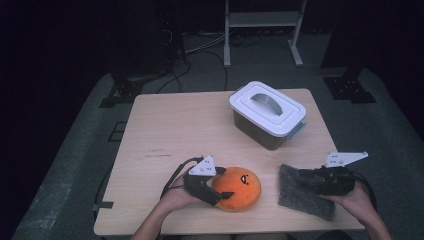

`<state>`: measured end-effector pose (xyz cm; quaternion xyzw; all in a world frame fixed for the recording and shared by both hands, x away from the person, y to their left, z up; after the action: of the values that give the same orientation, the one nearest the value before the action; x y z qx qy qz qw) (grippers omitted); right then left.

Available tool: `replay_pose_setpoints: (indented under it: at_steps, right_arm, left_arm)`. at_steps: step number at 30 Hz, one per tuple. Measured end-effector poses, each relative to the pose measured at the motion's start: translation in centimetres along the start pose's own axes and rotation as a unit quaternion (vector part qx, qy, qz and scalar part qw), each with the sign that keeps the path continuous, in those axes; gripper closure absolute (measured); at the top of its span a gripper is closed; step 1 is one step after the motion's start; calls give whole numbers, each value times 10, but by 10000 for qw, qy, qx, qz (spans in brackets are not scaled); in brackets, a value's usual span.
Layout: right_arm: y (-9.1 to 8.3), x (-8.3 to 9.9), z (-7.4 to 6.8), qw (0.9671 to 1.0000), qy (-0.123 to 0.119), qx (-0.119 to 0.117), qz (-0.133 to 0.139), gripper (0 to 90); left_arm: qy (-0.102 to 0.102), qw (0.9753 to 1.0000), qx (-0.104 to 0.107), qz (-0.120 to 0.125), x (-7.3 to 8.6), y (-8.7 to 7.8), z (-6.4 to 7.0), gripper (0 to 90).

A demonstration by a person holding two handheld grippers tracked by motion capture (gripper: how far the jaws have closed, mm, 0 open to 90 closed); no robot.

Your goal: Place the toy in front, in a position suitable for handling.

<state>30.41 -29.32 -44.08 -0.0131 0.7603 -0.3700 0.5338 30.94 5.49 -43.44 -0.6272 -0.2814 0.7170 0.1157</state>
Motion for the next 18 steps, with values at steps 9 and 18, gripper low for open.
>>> replay_pose_setpoints:
  at_steps: [9,18]
  right_arm:
    - [4,-16,1,9998,-89,-74,153,477]
    - [13,-39,0,9992,-225,-143,311,412]
  left_arm:
    - [-5,9999,-71,148,-5,-11,-3,174]
    - [-103,9993,-237,288,-7,-27,-11,138]
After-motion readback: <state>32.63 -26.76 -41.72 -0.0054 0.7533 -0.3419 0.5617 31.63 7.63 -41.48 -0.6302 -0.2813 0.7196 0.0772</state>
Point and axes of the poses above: each handheld gripper's, and its own axes: y roughly forward along the jaws, x roughly out of its underside, z roughly to its right, the point moved 4 cm from there along y, roughly forward along the jaws, and after that the axes turned 2 degrees about -y, right-handed, at the moved point
